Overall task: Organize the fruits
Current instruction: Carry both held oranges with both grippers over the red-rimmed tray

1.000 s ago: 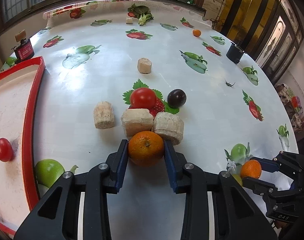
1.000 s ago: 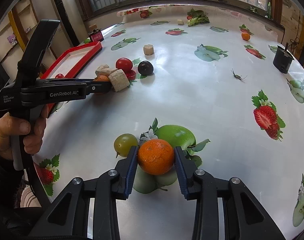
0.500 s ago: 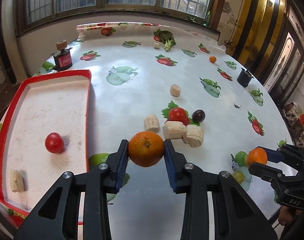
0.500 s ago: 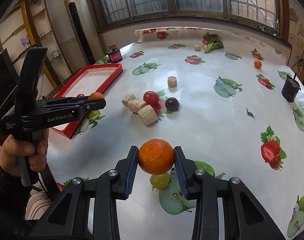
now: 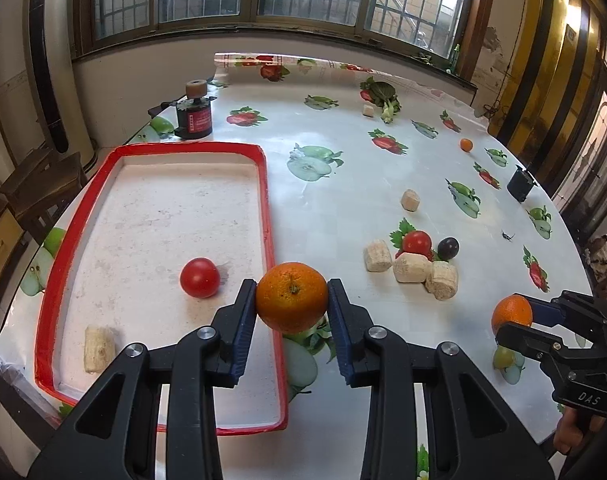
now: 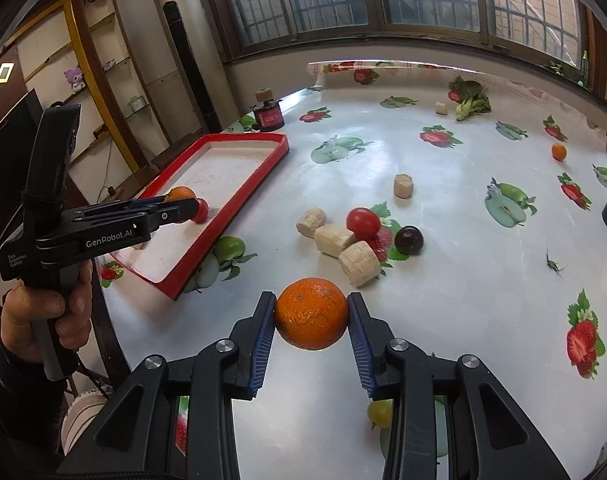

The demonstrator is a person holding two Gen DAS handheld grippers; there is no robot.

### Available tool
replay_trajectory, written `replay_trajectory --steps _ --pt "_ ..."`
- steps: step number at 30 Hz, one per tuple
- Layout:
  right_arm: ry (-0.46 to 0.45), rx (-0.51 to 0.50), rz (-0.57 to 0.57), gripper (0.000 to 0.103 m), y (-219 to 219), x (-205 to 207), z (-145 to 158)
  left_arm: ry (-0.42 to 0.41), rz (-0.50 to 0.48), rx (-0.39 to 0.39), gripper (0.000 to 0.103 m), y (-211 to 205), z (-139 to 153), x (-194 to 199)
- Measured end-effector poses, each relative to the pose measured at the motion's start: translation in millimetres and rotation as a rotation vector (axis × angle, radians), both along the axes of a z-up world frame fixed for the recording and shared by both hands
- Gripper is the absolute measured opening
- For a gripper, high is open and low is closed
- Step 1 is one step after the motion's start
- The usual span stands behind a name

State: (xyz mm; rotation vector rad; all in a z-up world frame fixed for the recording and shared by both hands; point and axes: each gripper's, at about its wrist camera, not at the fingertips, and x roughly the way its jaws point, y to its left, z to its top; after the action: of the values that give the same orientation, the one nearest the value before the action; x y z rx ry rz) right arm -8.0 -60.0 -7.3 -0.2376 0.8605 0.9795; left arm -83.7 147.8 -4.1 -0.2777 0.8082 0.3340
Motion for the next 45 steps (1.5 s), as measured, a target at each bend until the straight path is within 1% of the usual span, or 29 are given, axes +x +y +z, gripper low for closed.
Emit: replay_trajectory --steps 11,21,36,39,45 --pt "0.001 0.029 0.090 0.037 52.3 -3.0 8.4 0.001 0.071 0.016 0.033 28.1 4.3 -21.1" --pt "0.024 0.057 0.123 0.037 82.6 -1.1 11.1 -0.004 0.136 0.019 0.033 57.2 5.5 -34.7" --pt "0.035 0.048 0.163 0.037 125.4 -1.2 5.1 0.017 0.218 0.005 0.033 98.1 -5.3 -47.0" --pt "0.040 0.044 0.182 0.037 134.4 -4.7 3.3 0.023 0.229 0.007 0.033 104.2 -6.9 -48.4" --pt "0.047 0.030 0.247 0.037 153.8 -25.1 -3.6 0.038 0.240 -0.002 0.033 114.1 -16.0 -46.6"
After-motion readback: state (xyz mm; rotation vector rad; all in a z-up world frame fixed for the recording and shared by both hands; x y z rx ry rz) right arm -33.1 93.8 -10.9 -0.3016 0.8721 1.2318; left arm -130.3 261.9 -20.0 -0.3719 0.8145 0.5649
